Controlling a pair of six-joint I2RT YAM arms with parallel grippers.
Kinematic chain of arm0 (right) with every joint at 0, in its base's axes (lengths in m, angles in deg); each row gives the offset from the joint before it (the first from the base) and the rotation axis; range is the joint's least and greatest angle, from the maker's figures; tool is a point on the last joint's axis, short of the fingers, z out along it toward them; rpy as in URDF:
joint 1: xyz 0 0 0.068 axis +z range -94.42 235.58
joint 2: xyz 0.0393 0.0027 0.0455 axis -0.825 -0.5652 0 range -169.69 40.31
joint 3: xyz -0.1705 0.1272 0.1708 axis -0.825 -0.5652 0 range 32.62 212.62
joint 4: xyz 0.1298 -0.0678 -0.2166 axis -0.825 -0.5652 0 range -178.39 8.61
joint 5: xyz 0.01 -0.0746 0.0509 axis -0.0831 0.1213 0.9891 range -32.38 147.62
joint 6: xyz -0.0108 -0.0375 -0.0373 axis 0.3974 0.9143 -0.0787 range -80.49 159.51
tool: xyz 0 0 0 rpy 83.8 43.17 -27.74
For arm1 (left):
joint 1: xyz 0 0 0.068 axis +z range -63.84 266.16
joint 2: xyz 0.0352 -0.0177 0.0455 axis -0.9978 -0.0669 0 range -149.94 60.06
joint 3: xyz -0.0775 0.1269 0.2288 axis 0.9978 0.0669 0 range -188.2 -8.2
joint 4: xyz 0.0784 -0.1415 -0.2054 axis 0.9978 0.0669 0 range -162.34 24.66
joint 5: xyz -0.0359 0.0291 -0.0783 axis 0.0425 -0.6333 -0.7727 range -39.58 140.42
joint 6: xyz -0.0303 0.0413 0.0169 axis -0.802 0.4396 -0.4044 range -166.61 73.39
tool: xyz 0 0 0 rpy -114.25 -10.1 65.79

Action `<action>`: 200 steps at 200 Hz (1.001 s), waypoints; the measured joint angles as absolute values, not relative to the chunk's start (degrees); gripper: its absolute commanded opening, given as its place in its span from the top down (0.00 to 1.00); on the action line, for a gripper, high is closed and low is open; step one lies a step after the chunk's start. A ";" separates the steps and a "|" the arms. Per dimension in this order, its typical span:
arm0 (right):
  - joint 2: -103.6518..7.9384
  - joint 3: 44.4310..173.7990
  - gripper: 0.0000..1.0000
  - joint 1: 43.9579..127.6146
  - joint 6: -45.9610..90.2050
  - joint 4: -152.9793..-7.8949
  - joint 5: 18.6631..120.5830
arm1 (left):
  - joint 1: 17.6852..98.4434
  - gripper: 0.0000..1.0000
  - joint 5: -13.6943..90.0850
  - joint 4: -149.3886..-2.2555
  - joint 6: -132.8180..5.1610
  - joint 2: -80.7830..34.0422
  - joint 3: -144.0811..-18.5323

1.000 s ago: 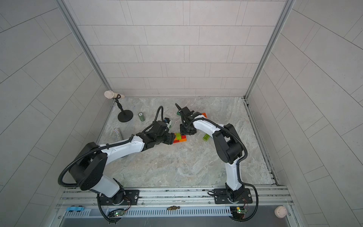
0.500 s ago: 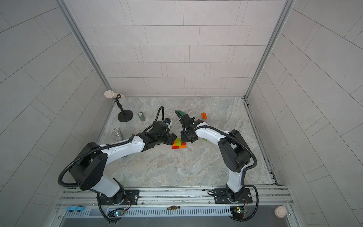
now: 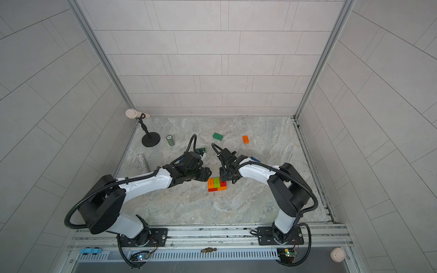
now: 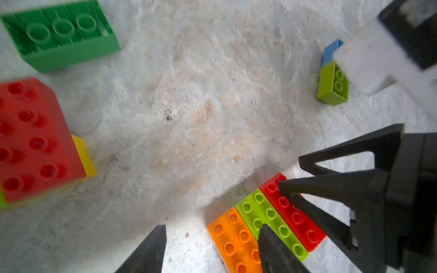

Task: Assemble a rectangle with lego
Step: Adjust the lego brick at the center of the board.

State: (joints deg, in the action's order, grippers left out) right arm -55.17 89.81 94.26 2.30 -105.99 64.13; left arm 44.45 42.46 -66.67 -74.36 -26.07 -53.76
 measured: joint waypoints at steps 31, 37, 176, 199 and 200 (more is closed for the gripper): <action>-51.02 87.26 0.42 94.57 0.52 -105.03 64.48 | 44.19 0.25 39.11 -63.19 -77.83 -22.09 -52.12; -50.21 87.10 0.40 94.13 0.15 -104.98 65.22 | 44.19 0.24 38.04 -62.76 -78.73 -21.41 -52.04; -46.39 77.38 0.41 86.54 -11.80 -100.70 84.63 | 44.58 0.30 25.50 -69.33 -92.50 -21.61 -44.01; -46.39 76.85 0.42 87.44 -11.74 -100.50 84.34 | 44.58 0.33 25.26 -70.65 -92.54 -21.63 -43.25; -46.39 76.85 0.42 87.46 -11.74 -100.50 84.32 | 44.58 0.34 25.23 -70.69 -92.54 -21.63 -43.21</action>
